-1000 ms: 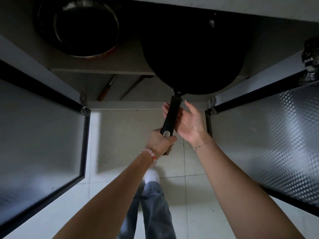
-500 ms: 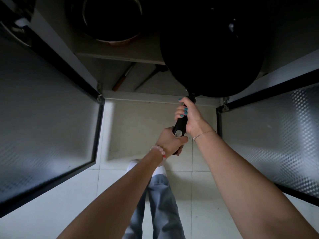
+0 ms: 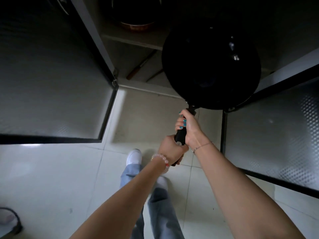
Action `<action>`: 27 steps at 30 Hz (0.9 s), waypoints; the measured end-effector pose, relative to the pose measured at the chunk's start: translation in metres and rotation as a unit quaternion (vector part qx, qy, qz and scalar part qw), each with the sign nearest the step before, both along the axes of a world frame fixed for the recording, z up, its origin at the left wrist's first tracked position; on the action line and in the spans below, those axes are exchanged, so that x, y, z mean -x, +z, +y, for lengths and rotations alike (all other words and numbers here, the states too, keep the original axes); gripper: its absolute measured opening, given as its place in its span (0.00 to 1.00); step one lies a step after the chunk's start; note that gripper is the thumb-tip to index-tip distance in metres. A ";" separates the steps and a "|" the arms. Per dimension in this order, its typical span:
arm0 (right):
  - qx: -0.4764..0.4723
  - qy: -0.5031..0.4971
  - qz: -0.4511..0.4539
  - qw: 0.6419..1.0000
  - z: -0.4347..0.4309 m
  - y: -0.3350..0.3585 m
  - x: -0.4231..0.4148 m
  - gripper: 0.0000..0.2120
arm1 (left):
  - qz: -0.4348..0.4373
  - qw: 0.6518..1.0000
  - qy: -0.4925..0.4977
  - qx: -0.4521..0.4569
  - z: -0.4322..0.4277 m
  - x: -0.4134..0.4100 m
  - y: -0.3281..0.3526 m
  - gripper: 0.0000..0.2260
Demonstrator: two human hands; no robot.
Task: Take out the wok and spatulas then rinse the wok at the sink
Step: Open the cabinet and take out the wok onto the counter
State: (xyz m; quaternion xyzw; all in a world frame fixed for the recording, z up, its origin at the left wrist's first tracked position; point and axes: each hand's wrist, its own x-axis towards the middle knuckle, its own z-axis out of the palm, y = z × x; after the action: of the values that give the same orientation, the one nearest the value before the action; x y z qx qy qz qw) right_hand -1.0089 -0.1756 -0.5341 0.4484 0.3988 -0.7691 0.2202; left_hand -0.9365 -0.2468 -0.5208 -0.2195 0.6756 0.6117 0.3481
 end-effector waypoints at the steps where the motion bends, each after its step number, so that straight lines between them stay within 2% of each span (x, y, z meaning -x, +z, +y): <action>1: -0.001 0.005 -0.004 1.000 0.000 0.002 -0.009 0.17 | 0.002 1.000 0.009 -0.001 0.000 -0.010 0.004 0.06; 12: -0.011 0.077 -0.009 0.997 -0.024 0.051 -0.112 0.17 | -0.002 0.998 0.069 0.002 -0.016 -0.120 0.048 0.05; 18: -0.039 0.088 -0.001 0.995 -0.064 0.105 -0.174 0.17 | 0.013 0.996 0.087 -0.006 -0.053 -0.187 0.097 0.05; 27: -0.033 0.105 0.023 0.994 -0.128 0.196 -0.264 0.17 | 0.041 0.994 0.098 -0.003 -0.117 -0.277 0.183 0.04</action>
State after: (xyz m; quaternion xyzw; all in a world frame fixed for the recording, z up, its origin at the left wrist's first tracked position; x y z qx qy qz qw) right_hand -0.7449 -0.3039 -0.3378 0.3935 0.4739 -0.7381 0.2752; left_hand -0.6593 -0.3642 -0.3376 -0.2584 0.6626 0.6536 0.2588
